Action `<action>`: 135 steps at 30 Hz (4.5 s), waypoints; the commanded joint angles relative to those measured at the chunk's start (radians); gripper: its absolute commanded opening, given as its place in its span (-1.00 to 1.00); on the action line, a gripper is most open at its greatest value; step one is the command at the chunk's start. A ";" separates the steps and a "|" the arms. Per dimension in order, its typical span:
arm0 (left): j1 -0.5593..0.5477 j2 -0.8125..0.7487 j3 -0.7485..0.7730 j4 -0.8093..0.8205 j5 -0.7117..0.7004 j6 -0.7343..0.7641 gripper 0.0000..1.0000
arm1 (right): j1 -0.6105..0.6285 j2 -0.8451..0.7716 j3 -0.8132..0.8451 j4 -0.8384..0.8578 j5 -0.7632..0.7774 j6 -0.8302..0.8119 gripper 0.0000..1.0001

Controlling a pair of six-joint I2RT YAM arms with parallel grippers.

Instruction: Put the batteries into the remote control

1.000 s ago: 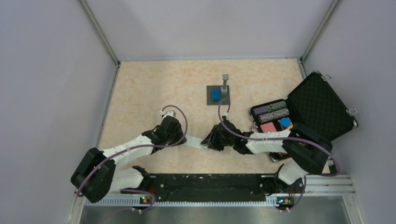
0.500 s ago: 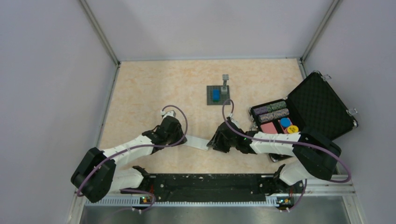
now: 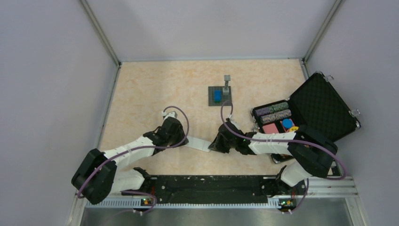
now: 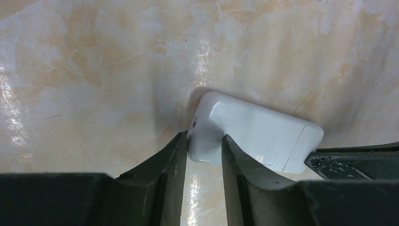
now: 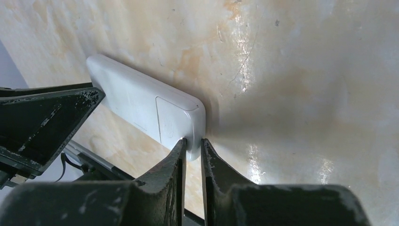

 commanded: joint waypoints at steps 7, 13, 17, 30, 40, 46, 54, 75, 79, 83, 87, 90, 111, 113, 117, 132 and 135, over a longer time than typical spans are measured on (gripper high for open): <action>-0.012 0.038 -0.032 -0.031 0.053 0.011 -0.26 | 0.005 0.085 0.006 0.019 -0.021 -0.032 -0.90; -0.012 0.045 -0.053 0.020 0.125 0.004 -0.38 | 0.007 0.112 0.017 0.027 -0.048 -0.035 -0.94; -0.012 0.059 -0.086 0.101 0.196 -0.019 -0.45 | 0.010 0.125 0.032 0.036 -0.052 -0.030 -0.95; -0.038 0.149 -0.170 0.347 0.356 -0.081 -0.61 | 0.038 0.225 0.150 -0.015 -0.044 0.023 -1.00; -0.041 -0.004 -0.069 0.043 0.129 -0.023 -0.48 | 0.039 0.122 0.179 -0.139 0.048 -0.015 -0.53; -0.014 -0.079 0.113 -0.158 -0.059 0.061 0.01 | 0.038 -0.036 0.220 -0.249 0.097 -0.110 0.00; 0.022 -0.189 0.261 -0.320 -0.228 0.117 0.54 | 0.039 -0.151 0.260 -0.297 0.068 -0.563 0.39; 0.095 -0.599 0.116 -0.511 -0.193 -0.116 0.68 | 0.048 0.135 0.330 -0.184 -0.198 -1.408 0.62; 0.119 -0.594 0.105 -0.495 -0.148 -0.112 0.68 | 0.075 0.166 0.327 -0.177 -0.199 -1.419 0.62; 0.141 -0.573 0.108 -0.496 -0.124 -0.109 0.68 | 0.104 0.215 0.342 -0.182 -0.143 -1.424 0.59; 0.176 -0.551 0.114 -0.496 -0.084 -0.101 0.68 | 0.117 0.229 0.337 -0.180 -0.070 -1.423 0.34; 0.210 -0.535 0.119 -0.484 -0.028 -0.085 0.68 | 0.116 0.222 0.331 -0.186 -0.049 -1.406 -0.05; 0.307 -0.455 0.228 -0.351 0.085 -0.091 0.62 | -0.100 0.020 0.375 -0.034 -0.412 -0.899 -0.35; 0.307 -0.468 0.239 -0.236 0.184 -0.040 0.62 | -0.151 0.005 0.371 0.046 -0.526 -0.766 -0.35; 0.307 -0.516 0.241 -0.014 0.332 0.009 0.62 | -0.218 0.006 0.380 0.240 -0.703 -0.524 -0.35; 0.307 -0.400 0.304 0.356 0.540 -0.093 0.63 | -0.222 0.043 0.364 1.093 -0.826 0.296 -0.34; 0.308 -0.394 0.291 0.424 0.549 -0.144 0.53 | -0.221 0.054 0.361 1.121 -0.826 0.332 -0.34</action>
